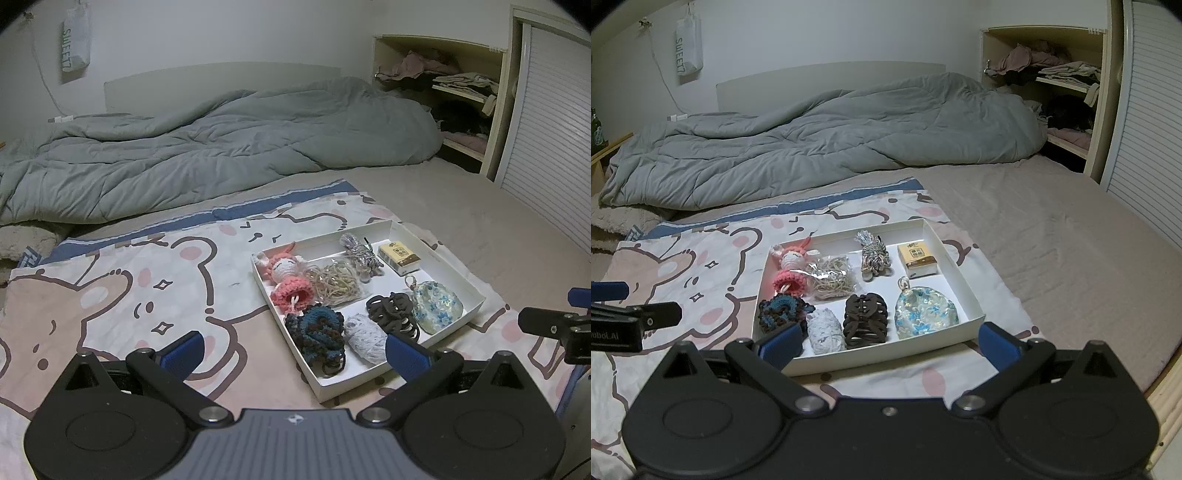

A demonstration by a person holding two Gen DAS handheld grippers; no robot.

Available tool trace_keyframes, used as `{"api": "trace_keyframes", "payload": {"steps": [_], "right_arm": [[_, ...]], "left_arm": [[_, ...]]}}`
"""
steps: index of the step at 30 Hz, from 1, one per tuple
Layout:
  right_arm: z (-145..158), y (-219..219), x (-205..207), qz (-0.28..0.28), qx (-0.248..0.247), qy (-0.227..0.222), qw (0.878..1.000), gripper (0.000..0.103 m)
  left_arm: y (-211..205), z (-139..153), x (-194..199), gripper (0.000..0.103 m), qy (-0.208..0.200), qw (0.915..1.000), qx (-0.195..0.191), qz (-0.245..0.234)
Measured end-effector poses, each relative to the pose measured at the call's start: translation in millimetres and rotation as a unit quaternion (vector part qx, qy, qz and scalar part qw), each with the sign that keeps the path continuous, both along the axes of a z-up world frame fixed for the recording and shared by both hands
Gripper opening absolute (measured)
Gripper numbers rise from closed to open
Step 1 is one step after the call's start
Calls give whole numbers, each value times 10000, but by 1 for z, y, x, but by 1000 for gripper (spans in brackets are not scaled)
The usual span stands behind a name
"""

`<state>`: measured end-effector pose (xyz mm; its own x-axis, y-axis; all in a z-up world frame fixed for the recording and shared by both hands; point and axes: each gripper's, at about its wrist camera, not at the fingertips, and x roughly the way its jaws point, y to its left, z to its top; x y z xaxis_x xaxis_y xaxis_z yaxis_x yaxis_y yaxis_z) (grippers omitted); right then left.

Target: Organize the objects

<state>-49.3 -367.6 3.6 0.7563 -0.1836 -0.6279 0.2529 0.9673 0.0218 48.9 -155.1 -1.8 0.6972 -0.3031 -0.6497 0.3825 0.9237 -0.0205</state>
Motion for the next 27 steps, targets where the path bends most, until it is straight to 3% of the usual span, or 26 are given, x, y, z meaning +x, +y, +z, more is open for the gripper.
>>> {"api": "trace_keyframes", "payload": {"steps": [27], "right_arm": [[-3,2,2,14,-3,16,10000,103]], "left_arm": [[0,-1,2,103,64,10000,-15,-2]]}}
